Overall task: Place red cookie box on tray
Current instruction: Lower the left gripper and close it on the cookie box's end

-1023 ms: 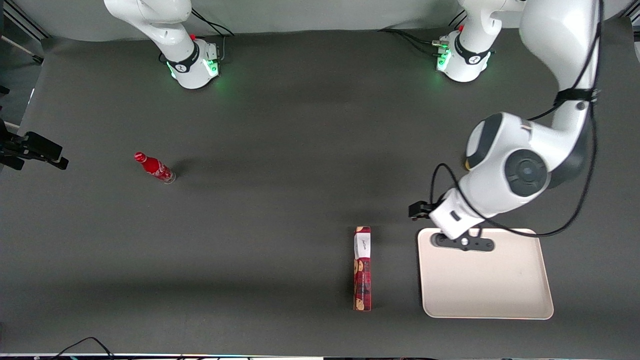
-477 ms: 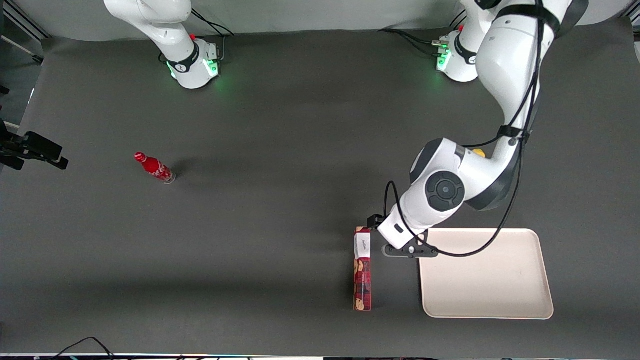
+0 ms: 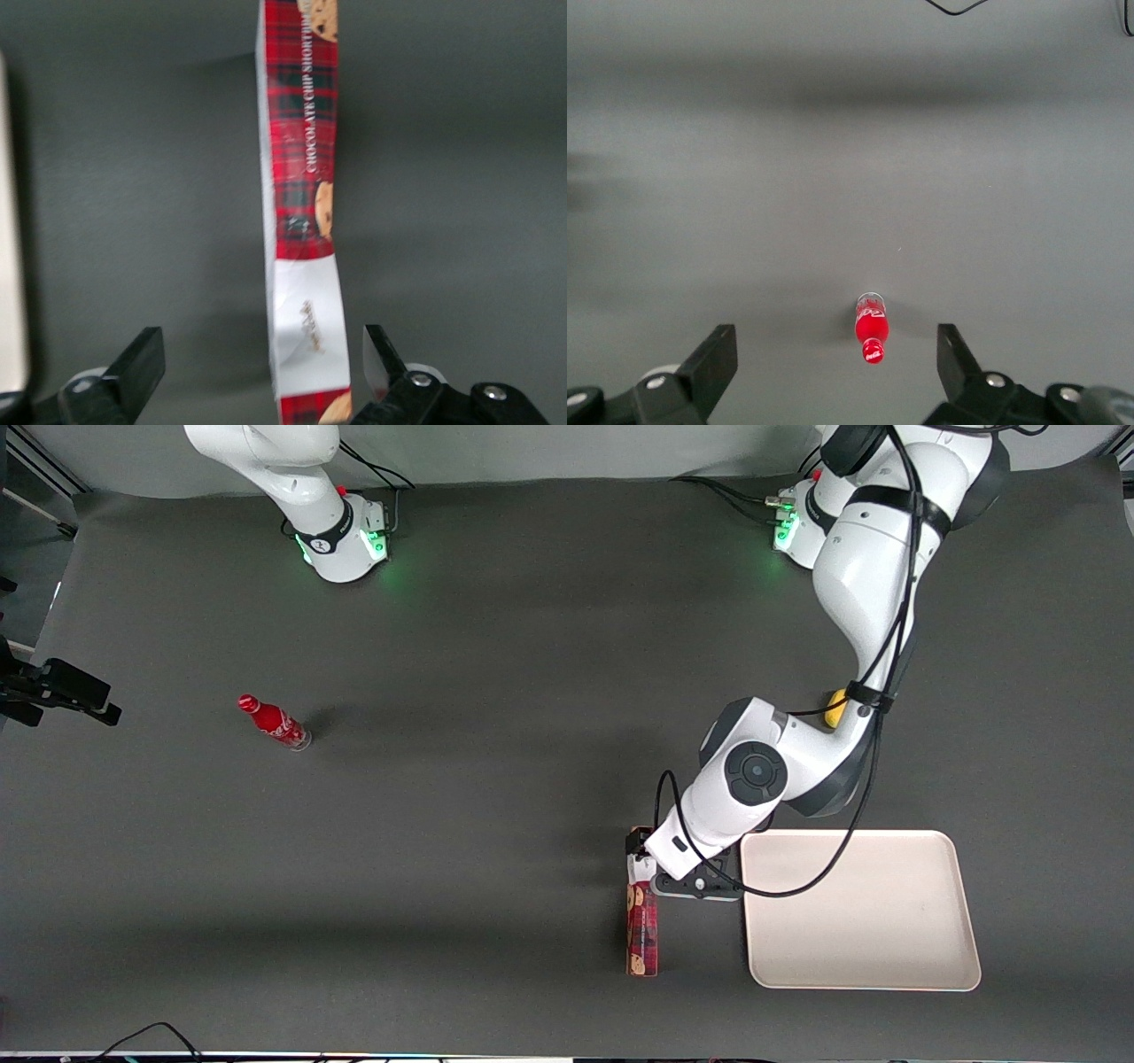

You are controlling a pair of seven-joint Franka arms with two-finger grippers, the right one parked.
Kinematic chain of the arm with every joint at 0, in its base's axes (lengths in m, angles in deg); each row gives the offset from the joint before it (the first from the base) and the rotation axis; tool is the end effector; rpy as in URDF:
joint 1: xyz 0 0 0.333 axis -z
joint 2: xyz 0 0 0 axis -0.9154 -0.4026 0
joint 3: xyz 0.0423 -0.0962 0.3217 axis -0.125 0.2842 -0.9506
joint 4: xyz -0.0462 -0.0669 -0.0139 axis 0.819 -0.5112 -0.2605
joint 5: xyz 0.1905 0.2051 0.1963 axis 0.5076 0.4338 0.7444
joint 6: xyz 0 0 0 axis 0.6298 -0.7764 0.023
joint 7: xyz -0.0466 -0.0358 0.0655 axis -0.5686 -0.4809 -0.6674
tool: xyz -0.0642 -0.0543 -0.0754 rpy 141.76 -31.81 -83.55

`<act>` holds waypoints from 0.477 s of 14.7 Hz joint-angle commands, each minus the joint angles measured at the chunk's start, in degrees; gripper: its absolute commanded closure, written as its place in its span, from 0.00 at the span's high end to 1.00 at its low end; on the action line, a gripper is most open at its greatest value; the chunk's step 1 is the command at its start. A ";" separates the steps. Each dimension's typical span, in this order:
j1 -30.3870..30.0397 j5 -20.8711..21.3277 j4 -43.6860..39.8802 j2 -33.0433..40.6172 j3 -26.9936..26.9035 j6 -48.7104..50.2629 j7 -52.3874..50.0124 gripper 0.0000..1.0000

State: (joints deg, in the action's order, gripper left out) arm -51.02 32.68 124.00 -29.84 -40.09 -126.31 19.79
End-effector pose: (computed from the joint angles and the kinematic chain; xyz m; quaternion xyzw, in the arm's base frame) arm 0.6585 -0.3341 0.3118 0.9927 -0.0282 0.0682 0.0955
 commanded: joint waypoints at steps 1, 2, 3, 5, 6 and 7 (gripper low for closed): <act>1.72 1.40 -2.83 -3.92 -0.61 -5.42 -1.38 1.00; 1.80 1.58 -3.18 -4.71 -0.61 -6.39 -1.30 1.00; 1.81 1.84 -3.54 -5.24 -0.61 -7.36 -1.38 1.00; 1.81 2.02 -3.63 -5.77 -0.70 -9.99 -1.30 1.00; 1.81 2.10 -3.71 -6.64 -0.70 -11.05 -1.03 1.00; 1.81 2.19 -4.15 -7.60 -0.70 -12.45 -0.94 1.00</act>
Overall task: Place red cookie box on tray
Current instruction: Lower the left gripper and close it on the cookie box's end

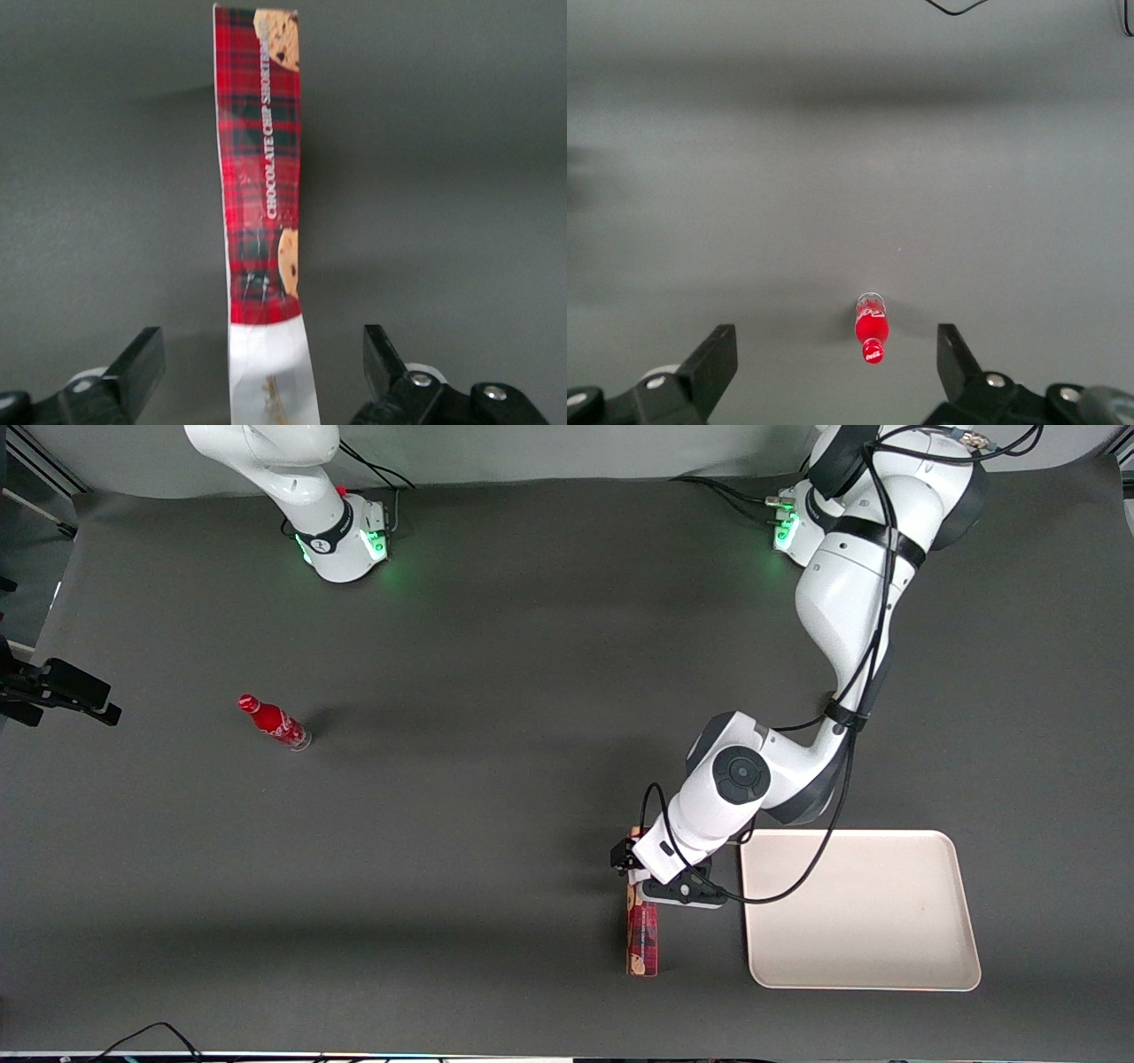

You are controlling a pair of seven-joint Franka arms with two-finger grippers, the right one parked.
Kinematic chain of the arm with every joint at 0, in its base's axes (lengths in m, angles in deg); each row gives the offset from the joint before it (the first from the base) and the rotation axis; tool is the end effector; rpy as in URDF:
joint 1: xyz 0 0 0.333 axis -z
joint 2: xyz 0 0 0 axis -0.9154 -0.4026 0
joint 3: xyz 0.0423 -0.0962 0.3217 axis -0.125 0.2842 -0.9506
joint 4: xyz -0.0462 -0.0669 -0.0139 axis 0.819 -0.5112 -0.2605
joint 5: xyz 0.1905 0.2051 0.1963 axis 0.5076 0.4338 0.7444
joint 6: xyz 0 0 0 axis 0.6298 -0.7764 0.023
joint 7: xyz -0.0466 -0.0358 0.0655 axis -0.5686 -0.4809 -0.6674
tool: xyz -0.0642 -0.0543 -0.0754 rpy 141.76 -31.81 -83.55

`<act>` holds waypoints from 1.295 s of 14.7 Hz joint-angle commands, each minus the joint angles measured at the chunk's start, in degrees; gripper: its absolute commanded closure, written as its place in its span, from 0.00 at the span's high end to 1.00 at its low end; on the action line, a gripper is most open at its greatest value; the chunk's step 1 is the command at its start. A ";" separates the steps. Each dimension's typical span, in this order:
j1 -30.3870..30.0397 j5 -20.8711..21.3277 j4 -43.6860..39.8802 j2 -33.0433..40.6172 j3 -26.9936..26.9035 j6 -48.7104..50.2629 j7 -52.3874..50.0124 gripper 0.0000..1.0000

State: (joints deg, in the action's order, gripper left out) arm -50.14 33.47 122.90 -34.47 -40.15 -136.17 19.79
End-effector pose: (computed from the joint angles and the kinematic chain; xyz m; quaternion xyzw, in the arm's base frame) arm 0.6686 -0.3487 0.2804 0.9849 -0.0301 0.1148 0.1261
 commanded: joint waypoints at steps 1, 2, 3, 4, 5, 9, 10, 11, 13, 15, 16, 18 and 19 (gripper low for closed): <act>0.93 1.93 -3.57 -3.95 -0.64 -3.65 -0.94 1.00; 0.93 2.11 -4.01 -4.66 -0.64 -3.83 -0.94 1.00; 0.93 2.20 -4.11 -4.92 -0.64 -3.83 -0.94 1.00; 0.93 2.55 -4.11 -5.10 -0.64 -3.92 -0.94 1.00; 0.93 2.46 -4.46 -5.62 -0.64 -4.01 -0.86 1.00; 1.54 2.37 -8.68 -8.53 -0.46 -4.01 -1.21 0.98; 1.54 2.37 -8.59 -8.62 -0.46 -4.01 -1.12 0.91; 1.54 2.37 -8.68 -8.53 -0.38 -4.01 -1.03 0.82; 1.54 2.37 -8.68 -8.62 -0.37 -4.01 -0.86 0.51; 1.54 2.37 -8.68 -8.71 -0.37 -4.01 -0.50 0.16; 1.54 2.37 -8.68 -8.79 -0.37 -4.01 -0.50 0.00; 1.54 2.55 -8.68 -8.71 -0.46 -3.83 0.11 0.00; 1.54 2.72 -8.68 -8.44 -0.55 -2.88 2.55 0.00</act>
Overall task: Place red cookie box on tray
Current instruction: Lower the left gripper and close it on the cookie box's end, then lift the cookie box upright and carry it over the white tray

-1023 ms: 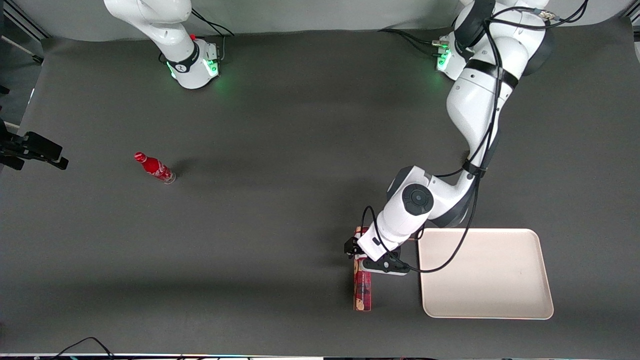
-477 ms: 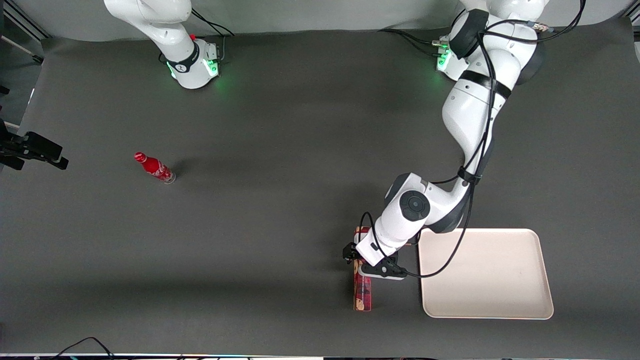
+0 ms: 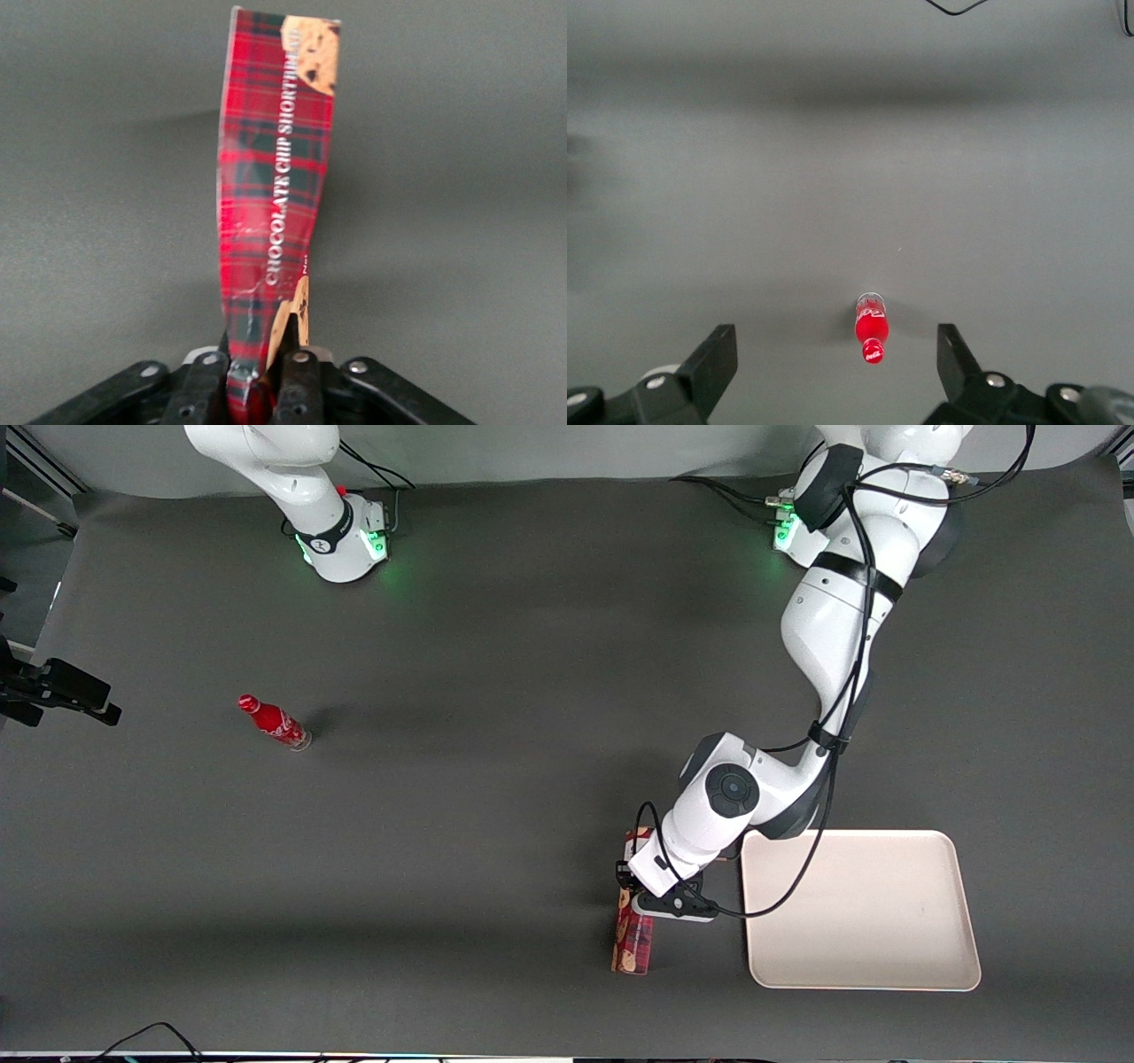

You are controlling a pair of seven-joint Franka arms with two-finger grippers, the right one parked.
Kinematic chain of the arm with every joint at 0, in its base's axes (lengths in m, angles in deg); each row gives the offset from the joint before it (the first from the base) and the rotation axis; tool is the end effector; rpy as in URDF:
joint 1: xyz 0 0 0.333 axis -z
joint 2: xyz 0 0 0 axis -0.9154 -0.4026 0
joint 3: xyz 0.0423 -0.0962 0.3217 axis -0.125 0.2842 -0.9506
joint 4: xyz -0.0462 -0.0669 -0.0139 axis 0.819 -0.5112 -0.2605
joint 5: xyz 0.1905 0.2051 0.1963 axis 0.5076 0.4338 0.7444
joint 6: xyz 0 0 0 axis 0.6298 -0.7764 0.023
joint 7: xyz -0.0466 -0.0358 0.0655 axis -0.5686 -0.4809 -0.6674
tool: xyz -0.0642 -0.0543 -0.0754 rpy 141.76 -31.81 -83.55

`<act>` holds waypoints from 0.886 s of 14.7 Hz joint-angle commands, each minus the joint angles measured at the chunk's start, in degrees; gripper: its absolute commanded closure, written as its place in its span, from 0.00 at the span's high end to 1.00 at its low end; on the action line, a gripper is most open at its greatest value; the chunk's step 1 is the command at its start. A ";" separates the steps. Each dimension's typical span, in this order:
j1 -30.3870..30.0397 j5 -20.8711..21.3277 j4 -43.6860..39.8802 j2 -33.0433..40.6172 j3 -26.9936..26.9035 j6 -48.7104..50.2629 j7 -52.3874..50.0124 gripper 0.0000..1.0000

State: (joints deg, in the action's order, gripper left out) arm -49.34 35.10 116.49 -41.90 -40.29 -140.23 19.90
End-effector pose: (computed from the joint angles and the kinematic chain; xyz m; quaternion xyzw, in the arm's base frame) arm 0.6855 -0.3559 0.2391 0.9802 -0.0295 0.1391 0.1378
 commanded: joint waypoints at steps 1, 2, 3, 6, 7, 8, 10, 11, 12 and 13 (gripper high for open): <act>0.66 1.35 -2.26 -0.75 -0.42 1.63 5.33 0.00; 0.49 1.44 -2.18 -0.05 -0.42 2.93 5.97 0.00; 0.14 1.44 -2.26 0.92 -0.51 6.08 6.32 0.00; -0.22 1.44 -2.26 6.53 -1.73 17.76 7.29 0.00; -0.65 1.53 -2.18 8.81 -1.74 22.06 7.29 0.00; -1.35 1.53 -1.91 11.45 -1.74 26.55 7.47 0.00; -2.59 1.27 -1.39 16.72 -1.74 34.73 7.91 0.00; -2.68 1.18 -0.60 19.70 -1.74 38.42 8.00 0.00; -2.76 1.18 0.28 22.43 -1.74 41.41 8.00 0.00; -3.29 1.01 1.07 25.33 -1.74 44.66 8.17 0.00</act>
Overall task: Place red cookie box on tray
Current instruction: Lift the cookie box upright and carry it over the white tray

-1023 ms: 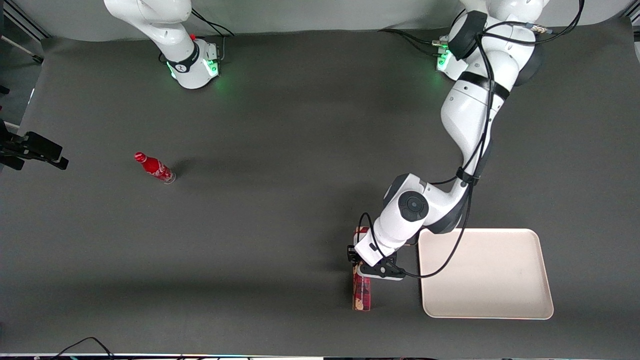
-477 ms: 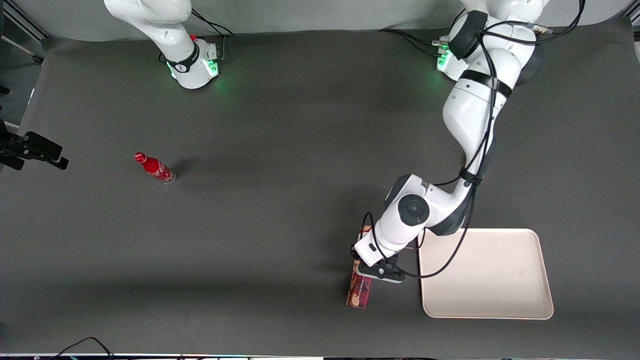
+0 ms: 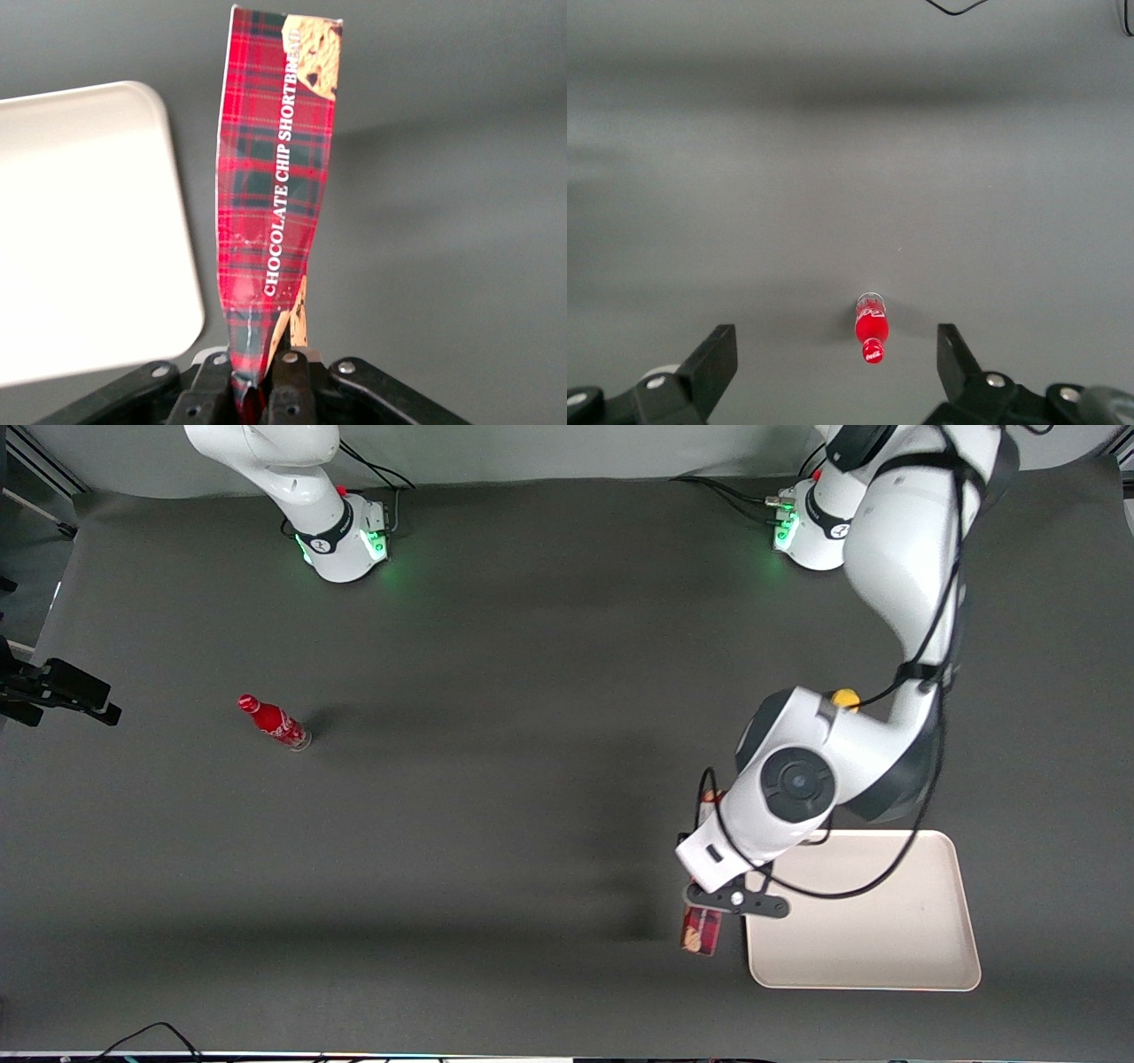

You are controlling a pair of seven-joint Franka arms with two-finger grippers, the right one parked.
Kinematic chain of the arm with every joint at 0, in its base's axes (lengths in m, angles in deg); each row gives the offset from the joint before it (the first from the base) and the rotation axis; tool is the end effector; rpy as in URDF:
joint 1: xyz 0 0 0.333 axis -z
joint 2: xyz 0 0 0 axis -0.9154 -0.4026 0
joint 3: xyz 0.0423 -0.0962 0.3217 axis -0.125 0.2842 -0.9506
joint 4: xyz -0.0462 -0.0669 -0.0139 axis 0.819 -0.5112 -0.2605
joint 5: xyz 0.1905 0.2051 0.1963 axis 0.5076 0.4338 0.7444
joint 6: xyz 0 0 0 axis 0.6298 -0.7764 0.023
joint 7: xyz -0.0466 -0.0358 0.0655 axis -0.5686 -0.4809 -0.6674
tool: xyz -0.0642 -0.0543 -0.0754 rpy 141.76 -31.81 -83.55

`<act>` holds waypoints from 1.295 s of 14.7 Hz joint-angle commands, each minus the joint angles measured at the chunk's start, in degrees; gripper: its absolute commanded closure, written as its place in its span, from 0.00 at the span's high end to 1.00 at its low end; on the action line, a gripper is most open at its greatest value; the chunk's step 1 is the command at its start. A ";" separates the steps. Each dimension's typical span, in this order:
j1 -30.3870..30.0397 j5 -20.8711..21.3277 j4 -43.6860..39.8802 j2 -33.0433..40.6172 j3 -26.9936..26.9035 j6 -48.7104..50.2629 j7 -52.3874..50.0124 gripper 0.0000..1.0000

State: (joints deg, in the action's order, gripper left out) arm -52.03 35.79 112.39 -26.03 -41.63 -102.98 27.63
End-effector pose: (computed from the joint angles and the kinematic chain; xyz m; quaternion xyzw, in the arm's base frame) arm 0.6694 -0.2874 0.4025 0.9962 -0.0809 0.0285 0.0146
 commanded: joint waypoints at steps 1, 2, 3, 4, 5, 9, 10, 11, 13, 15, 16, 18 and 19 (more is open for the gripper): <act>-1.05 0.05 6.13 12.19 -0.39 10.41 1.32 0.00; -1.48 -0.39 7.10 15.09 -0.39 13.40 2.46 0.00; -2.01 -1.09 8.24 17.46 -0.39 15.51 3.43 0.00; -2.45 -1.27 9.21 18.88 -0.39 16.67 3.87 0.00; -3.06 -1.27 10.35 20.03 -0.39 16.94 3.96 0.00; -3.51 -1.36 17.72 23.11 -3.63 10.90 4.32 0.00; -3.51 -2.05 20.27 23.64 -4.95 7.31 3.62 0.00; -3.42 -3.97 22.21 23.90 -6.88 3.71 2.74 0.00; -3.33 -5.22 23.89 23.12 -8.74 0.26 -0.15 0.00; -3.42 -5.66 25.12 21.80 -9.96 -3.60 -1.57 0.00; -3.34 -5.84 26.00 21.01 -10.58 -6.15 -2.62 0.00; -2.99 -6.02 26.53 18.56 -10.68 -10.55 -7.09 0.00; -2.81 -5.93 26.44 17.41 -10.68 -12.31 -8.41 0.00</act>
State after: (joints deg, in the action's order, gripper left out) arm -55.89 30.39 137.67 -6.73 -51.78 -110.06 24.52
